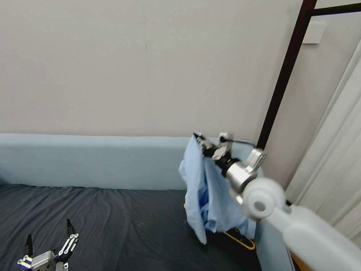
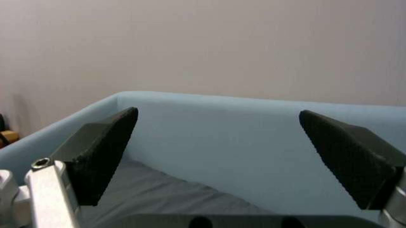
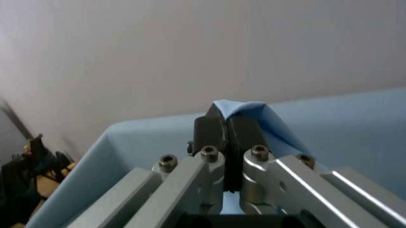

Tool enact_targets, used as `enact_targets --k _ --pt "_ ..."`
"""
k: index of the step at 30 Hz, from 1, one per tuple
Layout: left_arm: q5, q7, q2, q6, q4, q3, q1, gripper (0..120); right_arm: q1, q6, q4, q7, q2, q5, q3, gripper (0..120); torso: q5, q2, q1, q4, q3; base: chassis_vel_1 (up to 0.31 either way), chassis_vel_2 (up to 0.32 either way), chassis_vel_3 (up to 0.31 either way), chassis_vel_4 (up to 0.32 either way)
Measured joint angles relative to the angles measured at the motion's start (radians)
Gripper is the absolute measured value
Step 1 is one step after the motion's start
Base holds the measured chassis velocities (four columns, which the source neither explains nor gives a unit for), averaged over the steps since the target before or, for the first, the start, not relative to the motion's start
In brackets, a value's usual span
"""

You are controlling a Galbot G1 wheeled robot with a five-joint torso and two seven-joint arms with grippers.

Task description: Pick up the clothes from the sofa and hang them on the clothes hanger.

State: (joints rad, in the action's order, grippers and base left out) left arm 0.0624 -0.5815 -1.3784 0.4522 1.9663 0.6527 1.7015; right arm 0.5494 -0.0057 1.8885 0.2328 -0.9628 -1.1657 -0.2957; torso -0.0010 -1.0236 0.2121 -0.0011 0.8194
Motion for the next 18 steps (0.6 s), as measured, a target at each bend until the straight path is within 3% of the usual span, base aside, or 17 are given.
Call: enact_targets --k 3,14,18 --pt "0.0 0.0 -0.001 -0.006 0.008 0.01 0.008 100 0.057 0.037 -0.087 -0.01 -0.093 0.067 -0.091 0 0.0001 0.0 0.0 -0.0001 0.0 0.0 0.0 0.0 0.0" --pt "-0.003 -0.027 -0.011 0.027 0.014 0.062 0.047 100 0.104 0.037 -0.278 0.059 -0.257 0.158 -0.234 0 0.0001 0.0 0.0 -0.0001 0.0 0.0 0.0 0.0 0.0" --pt "-0.003 -0.033 -0.014 0.032 0.012 0.069 0.051 100 0.114 -0.052 -0.265 0.135 -0.278 0.133 -0.253 15 0.0003 0.0 0.0 -0.0002 0.0 0.0 0.0 0.0 0.0"
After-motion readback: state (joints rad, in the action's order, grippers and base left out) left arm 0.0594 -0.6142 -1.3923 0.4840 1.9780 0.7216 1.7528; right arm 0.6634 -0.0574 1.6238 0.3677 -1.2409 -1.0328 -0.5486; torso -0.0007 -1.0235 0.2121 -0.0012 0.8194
